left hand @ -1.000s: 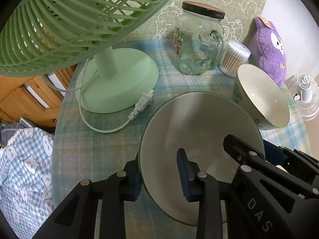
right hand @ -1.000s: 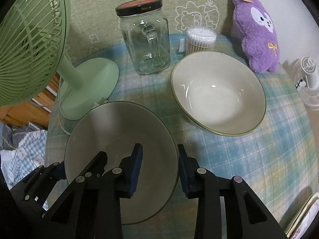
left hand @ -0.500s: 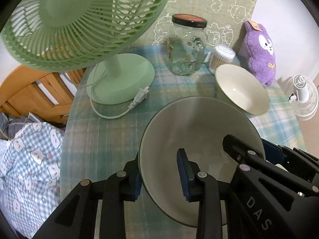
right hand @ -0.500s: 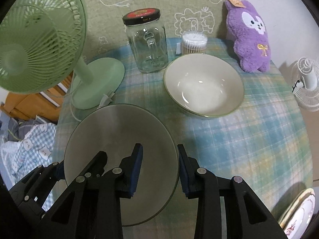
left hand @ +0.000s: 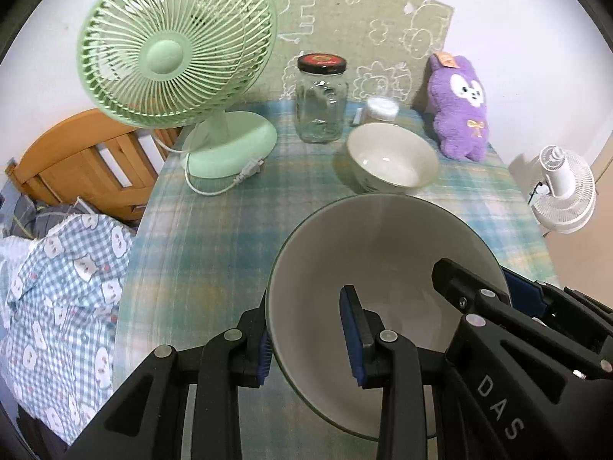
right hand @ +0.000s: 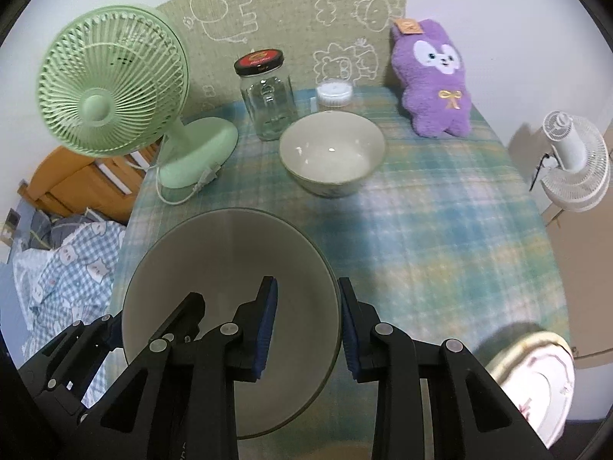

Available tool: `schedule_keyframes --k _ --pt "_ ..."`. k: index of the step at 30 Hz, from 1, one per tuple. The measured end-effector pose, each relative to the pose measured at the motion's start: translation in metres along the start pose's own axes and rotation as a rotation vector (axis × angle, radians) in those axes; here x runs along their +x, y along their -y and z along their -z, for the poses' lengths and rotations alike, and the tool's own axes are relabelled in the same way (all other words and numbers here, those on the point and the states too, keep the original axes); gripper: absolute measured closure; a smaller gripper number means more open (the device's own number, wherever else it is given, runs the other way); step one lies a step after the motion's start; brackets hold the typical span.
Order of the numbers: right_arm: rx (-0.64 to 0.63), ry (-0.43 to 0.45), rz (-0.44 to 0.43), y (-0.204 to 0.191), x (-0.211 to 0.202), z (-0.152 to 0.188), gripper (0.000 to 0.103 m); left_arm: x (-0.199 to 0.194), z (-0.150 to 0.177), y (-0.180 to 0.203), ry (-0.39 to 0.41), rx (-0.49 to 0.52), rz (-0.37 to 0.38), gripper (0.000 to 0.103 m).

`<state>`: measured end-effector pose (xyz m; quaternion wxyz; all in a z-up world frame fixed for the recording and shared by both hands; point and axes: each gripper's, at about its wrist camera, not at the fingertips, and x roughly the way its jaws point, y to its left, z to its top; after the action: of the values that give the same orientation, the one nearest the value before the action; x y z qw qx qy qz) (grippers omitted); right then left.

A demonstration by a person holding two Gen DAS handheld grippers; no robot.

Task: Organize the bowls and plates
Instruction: 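Carry the second bowl over to the plate stack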

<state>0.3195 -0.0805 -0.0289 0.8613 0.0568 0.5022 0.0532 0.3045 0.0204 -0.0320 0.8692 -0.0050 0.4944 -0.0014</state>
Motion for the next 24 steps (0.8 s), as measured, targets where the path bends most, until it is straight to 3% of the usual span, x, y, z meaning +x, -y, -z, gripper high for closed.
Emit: schedule_keyframes --k 11,24 --pt "-0.035 0.010 -0.015 0.035 -0.056 0.056 0.068 -0.049 0.056 0.036 0.008 -0.041 -0.012 0.072" --pt "-0.035 -0.074 -0.009 0.071 -0.050 0.117 0.068 -0.040 0.118 0.066 -0.068 -0.056 -0.015 0.072"
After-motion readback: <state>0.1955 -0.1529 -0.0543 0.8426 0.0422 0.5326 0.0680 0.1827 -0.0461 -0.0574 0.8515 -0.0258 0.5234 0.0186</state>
